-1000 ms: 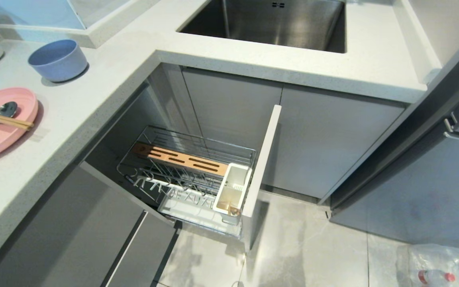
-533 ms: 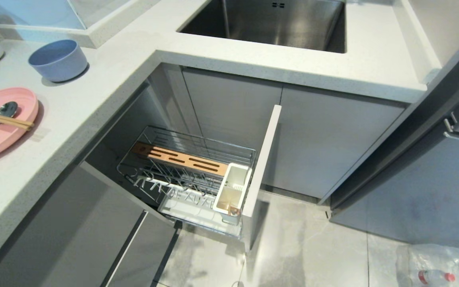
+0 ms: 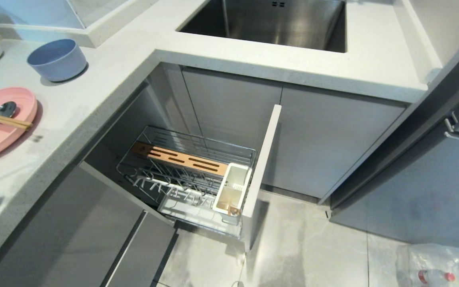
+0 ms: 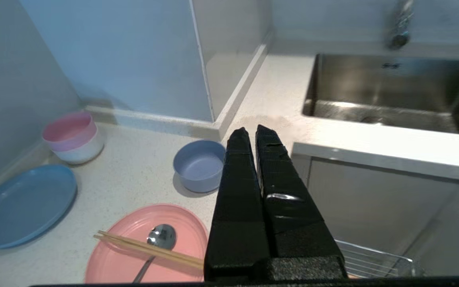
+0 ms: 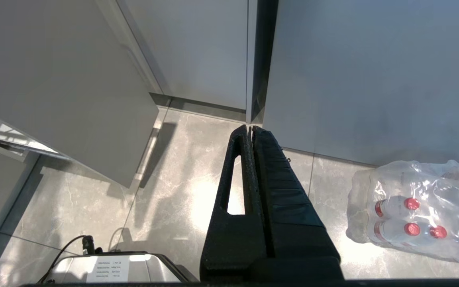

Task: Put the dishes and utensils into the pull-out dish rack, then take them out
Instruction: Pick up the bowl and place it in the cupboard

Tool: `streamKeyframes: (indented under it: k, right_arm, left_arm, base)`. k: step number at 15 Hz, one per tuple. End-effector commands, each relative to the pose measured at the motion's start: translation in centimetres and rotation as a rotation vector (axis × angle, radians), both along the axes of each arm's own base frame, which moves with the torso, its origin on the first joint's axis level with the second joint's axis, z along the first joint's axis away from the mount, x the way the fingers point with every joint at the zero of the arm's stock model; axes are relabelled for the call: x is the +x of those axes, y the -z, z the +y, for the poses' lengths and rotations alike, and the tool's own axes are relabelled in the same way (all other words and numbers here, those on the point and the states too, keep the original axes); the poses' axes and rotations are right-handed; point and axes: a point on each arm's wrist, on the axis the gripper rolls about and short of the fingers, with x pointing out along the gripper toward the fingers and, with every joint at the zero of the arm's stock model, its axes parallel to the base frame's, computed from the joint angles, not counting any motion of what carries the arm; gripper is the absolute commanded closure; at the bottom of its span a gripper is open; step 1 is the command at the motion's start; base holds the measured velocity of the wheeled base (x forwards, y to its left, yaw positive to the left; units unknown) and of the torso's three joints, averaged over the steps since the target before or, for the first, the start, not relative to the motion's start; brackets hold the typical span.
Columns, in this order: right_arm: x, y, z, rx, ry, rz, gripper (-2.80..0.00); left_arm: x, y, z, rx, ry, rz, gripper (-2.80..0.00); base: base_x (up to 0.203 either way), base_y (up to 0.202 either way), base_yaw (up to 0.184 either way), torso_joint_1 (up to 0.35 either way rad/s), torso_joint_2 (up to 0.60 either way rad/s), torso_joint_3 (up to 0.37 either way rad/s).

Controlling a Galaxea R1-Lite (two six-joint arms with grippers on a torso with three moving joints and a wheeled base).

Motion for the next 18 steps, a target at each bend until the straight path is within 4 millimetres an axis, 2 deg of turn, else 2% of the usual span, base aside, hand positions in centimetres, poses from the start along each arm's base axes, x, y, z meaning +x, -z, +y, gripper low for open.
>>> streamKeyframes:
  k: [1, 4, 6, 10, 15, 18]
  right_arm:
    - [0.0, 0.0, 0.0, 0.001, 0.000, 0.001, 0.00]
    - [0.0, 0.0, 0.0, 0.001, 0.000, 0.001, 0.00]
    - [0.0, 0.0, 0.0, 0.001, 0.000, 0.001, 0.00]
    - [0.0, 0.0, 0.0, 0.001, 0.000, 0.001, 0.00]
    - [0.0, 0.0, 0.0, 0.001, 0.000, 0.001, 0.00]
    - [0.0, 0.0, 0.0, 0.001, 0.000, 0.001, 0.00]
  left_arm:
    - [7.3, -0.2, 0.5, -0.017, -0.029, 0.128, 0.00]
    - [14.2, -1.1, 1.8, -0.092, -0.079, 0.180, 0.00]
    - [17.4, -1.7, 2.7, -0.137, -0.106, 0.196, 0.00]
    - [23.1, 0.7, 4.1, -0.230, -0.183, 0.309, 0.00]
    - [26.0, 2.0, 4.2, -0.286, -0.166, 0.360, 0.00]
    - [26.5, 2.5, 4.3, -0.288, -0.168, 0.394, 0.00]
  base:
    - [0.000, 0.000, 0.000, 0.000, 0.00, 0.000]
    - [0.000, 0.000, 0.000, 0.000, 0.00, 0.000]
    - [0.000, 0.000, 0.000, 0.000, 0.00, 0.000]
    - [0.000, 0.000, 0.000, 0.000, 0.00, 0.000]
    - [0.000, 0.000, 0.000, 0.000, 0.00, 0.000]
    - [0.000, 0.000, 0.000, 0.000, 0.00, 0.000]
